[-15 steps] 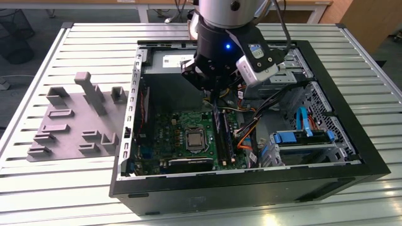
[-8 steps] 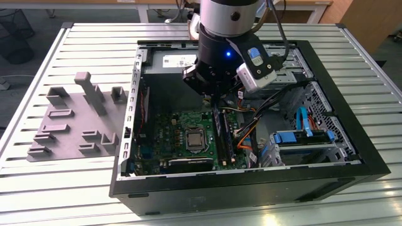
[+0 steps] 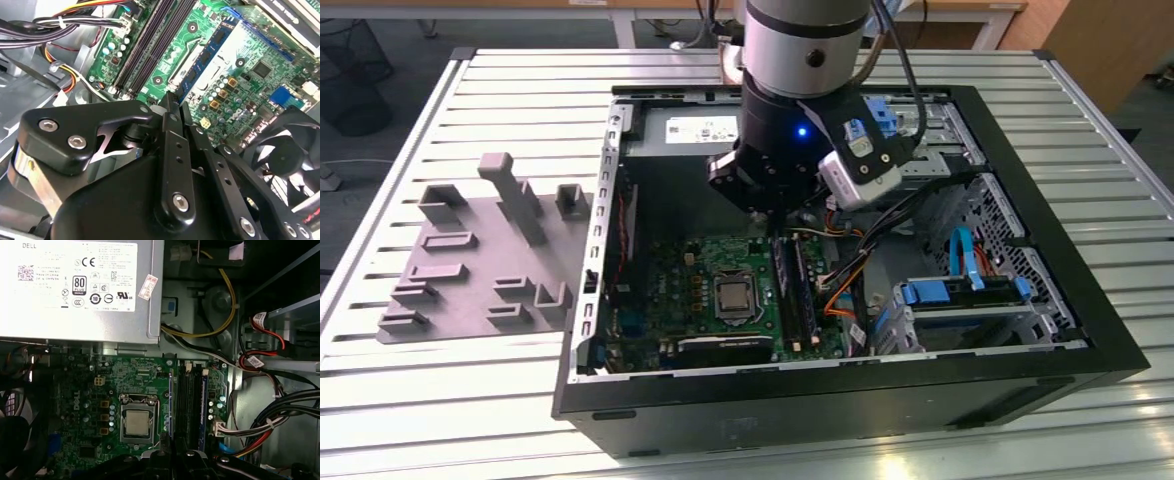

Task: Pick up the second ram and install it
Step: 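Insert the second ram into the second slot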

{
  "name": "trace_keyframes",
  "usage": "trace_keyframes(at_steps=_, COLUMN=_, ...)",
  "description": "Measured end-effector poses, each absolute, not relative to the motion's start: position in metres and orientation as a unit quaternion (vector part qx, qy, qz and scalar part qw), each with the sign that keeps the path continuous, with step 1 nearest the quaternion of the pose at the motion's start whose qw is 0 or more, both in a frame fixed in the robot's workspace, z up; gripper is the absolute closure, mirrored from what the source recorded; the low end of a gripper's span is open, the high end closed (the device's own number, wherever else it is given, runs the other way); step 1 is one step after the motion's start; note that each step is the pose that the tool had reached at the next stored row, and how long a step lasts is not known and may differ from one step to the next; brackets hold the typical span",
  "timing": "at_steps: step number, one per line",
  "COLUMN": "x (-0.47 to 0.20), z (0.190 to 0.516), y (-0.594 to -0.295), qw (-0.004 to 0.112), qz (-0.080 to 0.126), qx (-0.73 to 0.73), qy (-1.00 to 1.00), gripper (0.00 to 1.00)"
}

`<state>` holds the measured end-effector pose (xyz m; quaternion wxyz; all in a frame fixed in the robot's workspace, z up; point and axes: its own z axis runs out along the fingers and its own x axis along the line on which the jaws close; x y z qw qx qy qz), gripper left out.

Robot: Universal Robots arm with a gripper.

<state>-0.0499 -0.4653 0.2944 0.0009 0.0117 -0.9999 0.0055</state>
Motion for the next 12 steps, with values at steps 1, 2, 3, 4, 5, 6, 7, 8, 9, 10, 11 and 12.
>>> trace_keyframes(at_steps=1, x=-0.050, z=0.293, y=-0.465, qw=0.001, qz=0.005, qx=0.012, qy=-1.000, gripper=0.86)
trace_keyframes(at_steps=2, x=-0.050, z=0.291, y=-0.465, qw=0.001, qz=0.006, qx=0.012, qy=-1.000, gripper=0.86)
trace_keyframes(at_steps=3, x=-0.050, z=0.289, y=-0.465, qw=0.001, qz=0.006, qx=0.012, qy=-1.000, gripper=0.86)
trace_keyframes(at_steps=4, x=-0.050, z=0.287, y=-0.465, qw=0.001, qz=0.006, qx=0.012, qy=-1.000, gripper=0.86)
trace_keyframes(at_steps=5, x=-0.049, z=0.285, y=-0.465, qw=0.001, qz=0.006, qx=0.012, qy=-1.000, gripper=0.86)
trace_keyframes(at_steps=6, x=-0.049, z=0.284, y=-0.465, qw=0.001, qz=0.006, qx=0.012, qy=-1.000, gripper=0.86)
trace_keyframes(at_steps=7, x=-0.048, z=0.282, y=-0.465, qw=0.001, qz=0.005, qx=0.012, qy=-1.000, gripper=0.86)
trace_keyframes(at_steps=8, x=-0.048, z=0.280, y=-0.465, qw=0.001, qz=0.005, qx=0.011, qy=-1.000, gripper=0.86)
trace_keyframes(at_steps=9, x=-0.048, z=0.280, y=-0.465, qw=0.001, qz=0.005, qx=0.011, qy=-1.000, gripper=0.86)
trace_keyframes(at_steps=10, x=-0.048, z=0.280, y=-0.465, qw=0.001, qz=0.006, qx=0.011, qy=-1.000, gripper=0.86)
trace_keyframes(at_steps=11, x=-0.048, z=0.280, y=-0.465, qw=0.001, qz=0.006, qx=0.011, qy=-1.000, gripper=0.86)
trace_keyframes(at_steps=12, x=-0.048, z=0.280, y=-0.465, qw=0.001, qz=0.006, qx=0.011, qy=-1.000, gripper=0.86)
